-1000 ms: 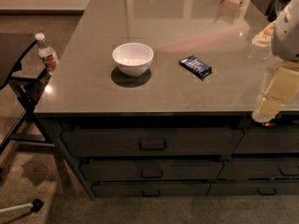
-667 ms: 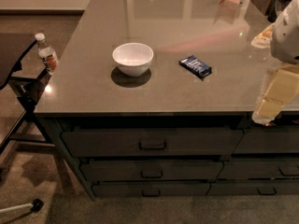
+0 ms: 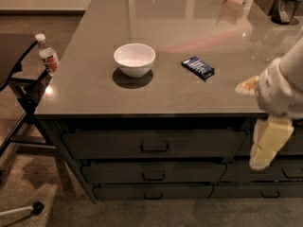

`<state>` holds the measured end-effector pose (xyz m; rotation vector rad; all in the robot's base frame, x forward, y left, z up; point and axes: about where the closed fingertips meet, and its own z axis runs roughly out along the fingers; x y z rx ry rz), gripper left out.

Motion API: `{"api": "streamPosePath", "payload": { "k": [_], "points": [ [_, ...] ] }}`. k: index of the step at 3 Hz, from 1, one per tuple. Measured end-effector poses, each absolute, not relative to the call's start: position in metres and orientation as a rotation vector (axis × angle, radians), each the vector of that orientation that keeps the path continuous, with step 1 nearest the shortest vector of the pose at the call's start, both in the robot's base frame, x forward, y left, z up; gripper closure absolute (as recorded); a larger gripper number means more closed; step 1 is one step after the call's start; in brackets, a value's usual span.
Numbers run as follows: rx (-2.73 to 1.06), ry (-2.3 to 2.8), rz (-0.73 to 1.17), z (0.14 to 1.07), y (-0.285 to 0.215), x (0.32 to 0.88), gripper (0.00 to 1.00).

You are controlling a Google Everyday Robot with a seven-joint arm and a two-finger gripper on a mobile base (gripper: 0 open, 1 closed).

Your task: Open middle drawer

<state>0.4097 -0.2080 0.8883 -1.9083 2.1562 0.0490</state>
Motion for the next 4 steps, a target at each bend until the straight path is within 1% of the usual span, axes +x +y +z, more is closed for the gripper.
{"api": "streamPosePath", "payload": {
  "k": [1, 3, 4],
  "points": [
    [-2.018, 2.102, 0.115, 0.812, -0.216, 0.394, 0.0],
    [-2.023, 2.043, 0.12, 0.795, -0.207, 0.398, 0.0],
    [-1.988, 1.954, 0.139, 0.756, -0.201, 0.399, 0.0]
  ]
}}
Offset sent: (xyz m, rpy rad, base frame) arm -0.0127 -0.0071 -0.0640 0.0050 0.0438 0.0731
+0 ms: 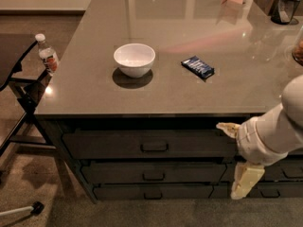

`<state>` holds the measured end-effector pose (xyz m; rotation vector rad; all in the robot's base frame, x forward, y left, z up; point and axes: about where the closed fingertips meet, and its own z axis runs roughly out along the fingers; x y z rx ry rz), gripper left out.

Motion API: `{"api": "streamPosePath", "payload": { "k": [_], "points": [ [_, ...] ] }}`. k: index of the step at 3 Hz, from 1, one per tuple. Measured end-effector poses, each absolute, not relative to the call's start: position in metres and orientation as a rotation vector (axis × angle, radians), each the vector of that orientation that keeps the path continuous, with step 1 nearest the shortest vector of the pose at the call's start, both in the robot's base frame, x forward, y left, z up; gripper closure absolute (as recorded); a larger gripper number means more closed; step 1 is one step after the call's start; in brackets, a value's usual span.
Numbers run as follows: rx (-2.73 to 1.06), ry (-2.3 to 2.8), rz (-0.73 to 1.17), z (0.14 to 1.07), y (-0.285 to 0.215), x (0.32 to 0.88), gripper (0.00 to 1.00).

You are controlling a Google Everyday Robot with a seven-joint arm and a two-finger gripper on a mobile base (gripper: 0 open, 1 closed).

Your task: Open middle drawer

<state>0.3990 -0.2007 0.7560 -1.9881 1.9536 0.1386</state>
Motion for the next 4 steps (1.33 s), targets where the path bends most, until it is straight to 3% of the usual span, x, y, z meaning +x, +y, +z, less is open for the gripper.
{"api": "streamPosePath", "payload": {
  "k": [3, 4],
  "points": [
    [-1.888, 2.022, 0.155, 0.616, -0.216, 0.404, 0.0],
    [-1.888, 2.022, 0.155, 0.616, -0.216, 0.404, 0.0]
  ]
}}
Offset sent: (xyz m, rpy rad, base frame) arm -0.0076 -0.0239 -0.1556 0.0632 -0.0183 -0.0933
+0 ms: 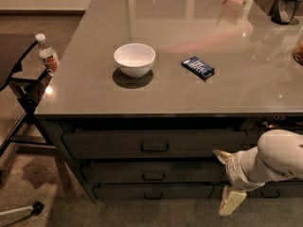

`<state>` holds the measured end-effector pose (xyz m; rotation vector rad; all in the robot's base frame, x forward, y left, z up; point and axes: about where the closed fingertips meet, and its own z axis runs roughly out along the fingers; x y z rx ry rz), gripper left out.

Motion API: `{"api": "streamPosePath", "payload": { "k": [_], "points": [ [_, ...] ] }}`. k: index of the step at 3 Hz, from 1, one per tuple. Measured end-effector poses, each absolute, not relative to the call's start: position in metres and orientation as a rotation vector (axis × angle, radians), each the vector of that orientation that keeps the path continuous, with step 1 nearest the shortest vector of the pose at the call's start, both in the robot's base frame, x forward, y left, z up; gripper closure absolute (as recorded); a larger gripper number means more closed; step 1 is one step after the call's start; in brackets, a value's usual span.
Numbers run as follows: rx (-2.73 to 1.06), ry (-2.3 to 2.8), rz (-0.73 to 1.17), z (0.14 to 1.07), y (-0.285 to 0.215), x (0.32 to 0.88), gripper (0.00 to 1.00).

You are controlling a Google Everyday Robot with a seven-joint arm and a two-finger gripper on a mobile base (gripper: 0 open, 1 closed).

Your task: Open middle drawer

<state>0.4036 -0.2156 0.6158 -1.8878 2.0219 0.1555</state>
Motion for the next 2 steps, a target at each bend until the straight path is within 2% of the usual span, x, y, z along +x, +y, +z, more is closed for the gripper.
{"api": "streamPosePath", "payload": {
  "k": [2],
  "points": [
    [-1.957, 1.975, 0.195, 0.571, -0.18, 0.394, 0.0]
  ]
}}
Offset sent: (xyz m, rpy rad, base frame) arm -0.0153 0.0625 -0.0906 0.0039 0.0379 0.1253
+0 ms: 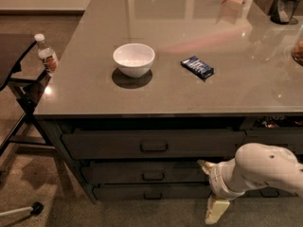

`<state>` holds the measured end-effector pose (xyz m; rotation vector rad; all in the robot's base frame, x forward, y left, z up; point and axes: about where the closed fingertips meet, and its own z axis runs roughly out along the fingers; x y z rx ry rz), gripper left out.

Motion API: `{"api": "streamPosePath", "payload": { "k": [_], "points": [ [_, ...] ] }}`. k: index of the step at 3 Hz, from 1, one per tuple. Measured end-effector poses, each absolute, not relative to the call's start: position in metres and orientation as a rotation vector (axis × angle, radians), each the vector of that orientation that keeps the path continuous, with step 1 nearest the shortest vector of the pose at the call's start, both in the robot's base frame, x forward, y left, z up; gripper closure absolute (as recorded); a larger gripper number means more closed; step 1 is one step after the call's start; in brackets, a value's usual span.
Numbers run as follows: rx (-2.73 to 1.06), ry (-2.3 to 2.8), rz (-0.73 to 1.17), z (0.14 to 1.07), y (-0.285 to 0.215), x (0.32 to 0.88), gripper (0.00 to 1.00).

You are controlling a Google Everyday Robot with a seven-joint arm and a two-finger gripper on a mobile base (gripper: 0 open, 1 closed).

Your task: Open middle drawer

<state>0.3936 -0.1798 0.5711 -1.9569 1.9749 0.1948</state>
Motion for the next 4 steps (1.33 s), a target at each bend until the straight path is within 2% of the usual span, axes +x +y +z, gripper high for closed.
{"api": "streamPosePath", "payload": {
  "k": [4],
  "points": [
    [-1.831, 1.892, 0.17, 0.483, -0.164, 0.448, 0.0]
  ]
}}
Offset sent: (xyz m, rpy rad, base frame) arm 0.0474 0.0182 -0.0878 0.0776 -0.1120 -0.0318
